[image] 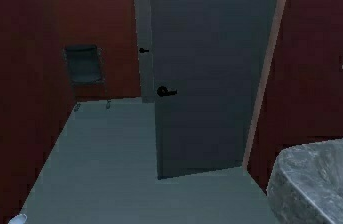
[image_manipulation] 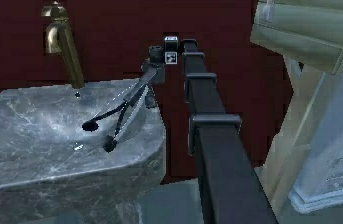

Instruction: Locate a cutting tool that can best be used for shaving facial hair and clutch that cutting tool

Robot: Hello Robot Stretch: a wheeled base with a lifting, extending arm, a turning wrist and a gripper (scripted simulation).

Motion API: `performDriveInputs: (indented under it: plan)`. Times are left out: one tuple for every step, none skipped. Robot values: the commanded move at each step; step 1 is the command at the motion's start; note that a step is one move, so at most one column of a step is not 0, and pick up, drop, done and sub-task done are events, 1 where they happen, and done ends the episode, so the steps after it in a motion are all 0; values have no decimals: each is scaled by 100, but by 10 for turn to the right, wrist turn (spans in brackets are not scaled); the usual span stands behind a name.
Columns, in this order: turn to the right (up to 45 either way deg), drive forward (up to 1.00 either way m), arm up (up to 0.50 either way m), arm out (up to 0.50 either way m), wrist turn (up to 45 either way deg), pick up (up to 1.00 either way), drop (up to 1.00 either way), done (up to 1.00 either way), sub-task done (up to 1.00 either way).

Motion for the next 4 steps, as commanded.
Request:
performDriveInputs:
  plan:
    - [0,0,0,0,450,0,0,0,0]
    - [0,0,0,0,450,0,0,0,0]
    - [0,0,0,0,270,0,0,0,0]
    - [0,0,-10,0,0,0,0,0,0]
